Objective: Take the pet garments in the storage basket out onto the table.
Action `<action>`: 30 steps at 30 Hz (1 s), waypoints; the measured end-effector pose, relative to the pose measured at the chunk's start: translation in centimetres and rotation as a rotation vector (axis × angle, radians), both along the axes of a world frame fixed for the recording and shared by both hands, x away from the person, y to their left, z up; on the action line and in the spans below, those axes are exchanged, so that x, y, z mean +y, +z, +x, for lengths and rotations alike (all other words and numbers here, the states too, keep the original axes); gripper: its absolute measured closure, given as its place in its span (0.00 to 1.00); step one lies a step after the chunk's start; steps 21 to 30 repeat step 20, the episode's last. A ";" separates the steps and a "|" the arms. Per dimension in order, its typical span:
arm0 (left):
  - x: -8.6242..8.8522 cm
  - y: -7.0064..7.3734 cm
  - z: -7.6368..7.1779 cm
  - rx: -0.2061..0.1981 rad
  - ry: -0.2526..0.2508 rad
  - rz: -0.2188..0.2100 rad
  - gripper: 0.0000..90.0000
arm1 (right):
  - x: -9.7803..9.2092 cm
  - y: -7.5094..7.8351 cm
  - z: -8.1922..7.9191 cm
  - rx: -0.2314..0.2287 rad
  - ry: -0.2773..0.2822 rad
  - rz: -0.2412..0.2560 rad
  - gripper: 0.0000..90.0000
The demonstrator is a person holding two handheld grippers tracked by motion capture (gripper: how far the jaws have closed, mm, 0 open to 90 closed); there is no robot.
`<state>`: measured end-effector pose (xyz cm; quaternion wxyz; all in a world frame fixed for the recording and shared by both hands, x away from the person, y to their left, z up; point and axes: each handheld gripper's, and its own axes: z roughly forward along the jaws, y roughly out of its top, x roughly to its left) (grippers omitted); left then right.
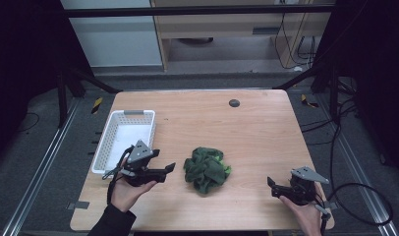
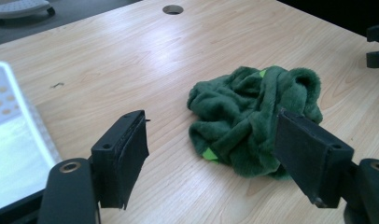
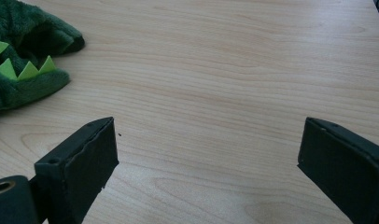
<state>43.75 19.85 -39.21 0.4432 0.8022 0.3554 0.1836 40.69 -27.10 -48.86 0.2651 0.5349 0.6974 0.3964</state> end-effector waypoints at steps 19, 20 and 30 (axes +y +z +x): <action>5.5 -1.6 -1.5 -0.033 0.195 -0.055 0.30 | 0.1 0.1 -0.6 -0.004 0.012 0.012 0.05; 5.8 -1.6 -1.6 -0.032 0.203 -0.059 0.30 | 0.0 0.0 -0.7 -0.008 0.011 0.008 0.05; 5.8 -1.6 -1.6 -0.032 0.203 -0.059 0.30 | 0.0 0.0 -0.7 -0.008 0.011 0.008 0.05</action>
